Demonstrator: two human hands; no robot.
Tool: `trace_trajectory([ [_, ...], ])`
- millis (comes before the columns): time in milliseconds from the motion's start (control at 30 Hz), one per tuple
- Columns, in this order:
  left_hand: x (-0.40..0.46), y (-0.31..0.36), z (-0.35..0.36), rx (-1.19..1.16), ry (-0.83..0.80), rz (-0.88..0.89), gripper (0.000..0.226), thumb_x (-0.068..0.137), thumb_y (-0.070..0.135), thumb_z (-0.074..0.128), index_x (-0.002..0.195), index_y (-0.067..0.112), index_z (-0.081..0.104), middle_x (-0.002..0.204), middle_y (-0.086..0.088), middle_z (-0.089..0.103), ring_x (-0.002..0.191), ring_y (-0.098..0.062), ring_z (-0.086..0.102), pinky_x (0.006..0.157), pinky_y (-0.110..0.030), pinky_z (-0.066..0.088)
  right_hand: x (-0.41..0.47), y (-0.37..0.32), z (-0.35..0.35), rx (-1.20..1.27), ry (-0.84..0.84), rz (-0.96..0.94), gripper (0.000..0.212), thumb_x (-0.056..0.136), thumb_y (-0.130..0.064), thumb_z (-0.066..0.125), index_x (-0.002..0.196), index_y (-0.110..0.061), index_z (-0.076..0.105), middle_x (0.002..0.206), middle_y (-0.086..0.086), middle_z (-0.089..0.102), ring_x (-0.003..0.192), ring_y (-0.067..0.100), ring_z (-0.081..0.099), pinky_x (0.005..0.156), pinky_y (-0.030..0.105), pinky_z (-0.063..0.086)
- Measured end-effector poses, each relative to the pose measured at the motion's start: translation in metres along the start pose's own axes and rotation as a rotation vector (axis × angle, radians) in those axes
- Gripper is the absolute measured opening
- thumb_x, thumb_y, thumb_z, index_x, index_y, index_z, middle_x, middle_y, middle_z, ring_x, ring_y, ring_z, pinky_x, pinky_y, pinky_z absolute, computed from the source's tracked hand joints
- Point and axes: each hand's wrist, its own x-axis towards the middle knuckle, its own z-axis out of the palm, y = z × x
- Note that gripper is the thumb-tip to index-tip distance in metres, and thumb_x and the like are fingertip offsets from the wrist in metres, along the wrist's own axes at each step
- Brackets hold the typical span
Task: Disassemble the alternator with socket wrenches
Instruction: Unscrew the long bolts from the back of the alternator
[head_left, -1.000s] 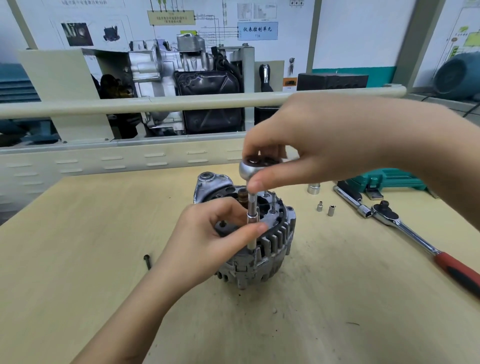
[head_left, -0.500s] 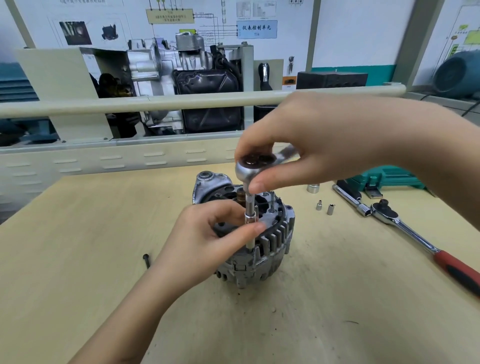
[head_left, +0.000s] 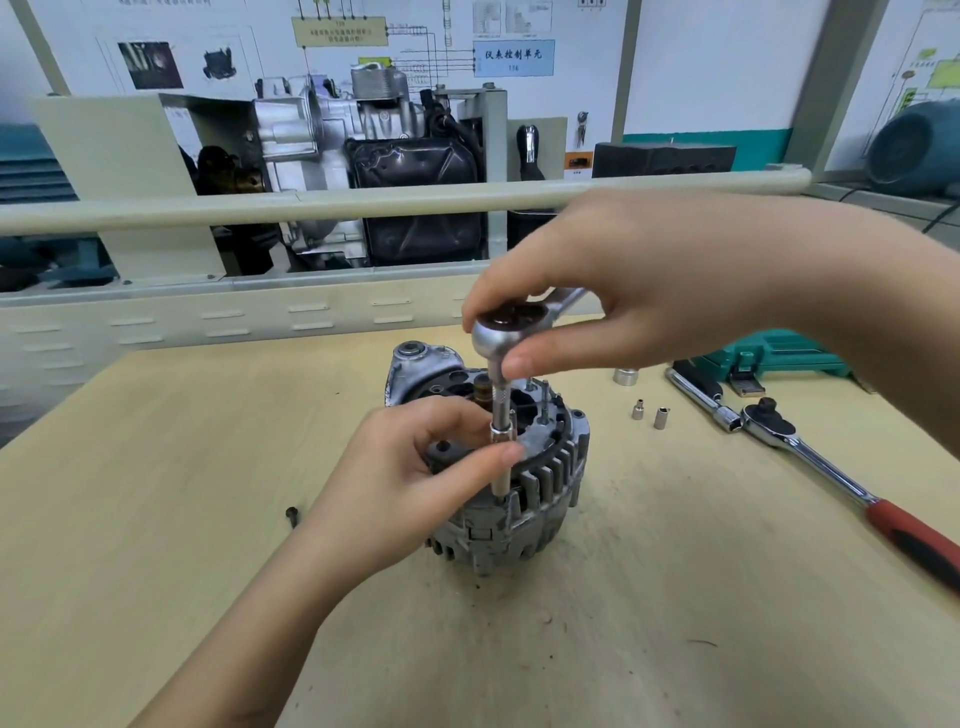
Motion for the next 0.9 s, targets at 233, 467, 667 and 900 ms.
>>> trace_trajectory([
  [233, 0.0001, 0.0032, 0.0075, 0.029, 0.126, 0.014, 0.024, 0.064, 0.037, 0.075, 0.057, 0.031, 0.053, 0.055, 0.023, 0.056, 0.056, 0.007, 0.054, 0.054, -0.002, 0.036, 0.0025, -0.005, 0.0012, -0.101, 0.026, 0.014, 0.053, 0.072, -0.063, 0.036, 0.081, -0.015, 0.058, 0.065, -0.008, 0.054, 0.073, 0.009, 0.047, 0.058, 0.026, 0.036],
  [467, -0.0004, -0.0002, -0.0016, -0.057, -0.024, -0.051, 0.016, 0.07, 0.046, 0.063, 0.075, 0.033, 0.071, 0.085, 0.013, 0.07, 0.081, 0.001, 0.064, 0.067, -0.012, 0.049, 0.0003, -0.0012, 0.0016, -0.046, 0.021, -0.01, 0.036, 0.089, -0.047, 0.045, 0.091, -0.014, 0.061, 0.073, -0.011, 0.055, 0.07, 0.007, 0.047, 0.064, 0.018, 0.036],
  [667, -0.0003, 0.0048, 0.005, 0.06, 0.11, 0.001, 0.022, 0.068, 0.029, 0.069, 0.056, 0.03, 0.051, 0.054, 0.022, 0.054, 0.054, 0.006, 0.051, 0.052, -0.003, 0.035, 0.0033, -0.0069, 0.0019, -0.108, 0.011, 0.008, 0.042, 0.08, -0.056, 0.037, 0.085, -0.019, 0.056, 0.069, -0.009, 0.054, 0.063, 0.011, 0.048, 0.059, 0.025, 0.035],
  [900, -0.0009, 0.005, 0.003, 0.014, 0.076, -0.023, 0.019, 0.07, 0.036, 0.074, 0.061, 0.027, 0.06, 0.061, 0.019, 0.06, 0.059, 0.004, 0.055, 0.053, -0.005, 0.038, 0.0046, -0.0098, 0.0012, -0.073, 0.002, 0.008, 0.044, 0.077, -0.055, 0.036, 0.083, -0.017, 0.056, 0.068, -0.011, 0.052, 0.062, 0.011, 0.046, 0.062, 0.02, 0.035],
])
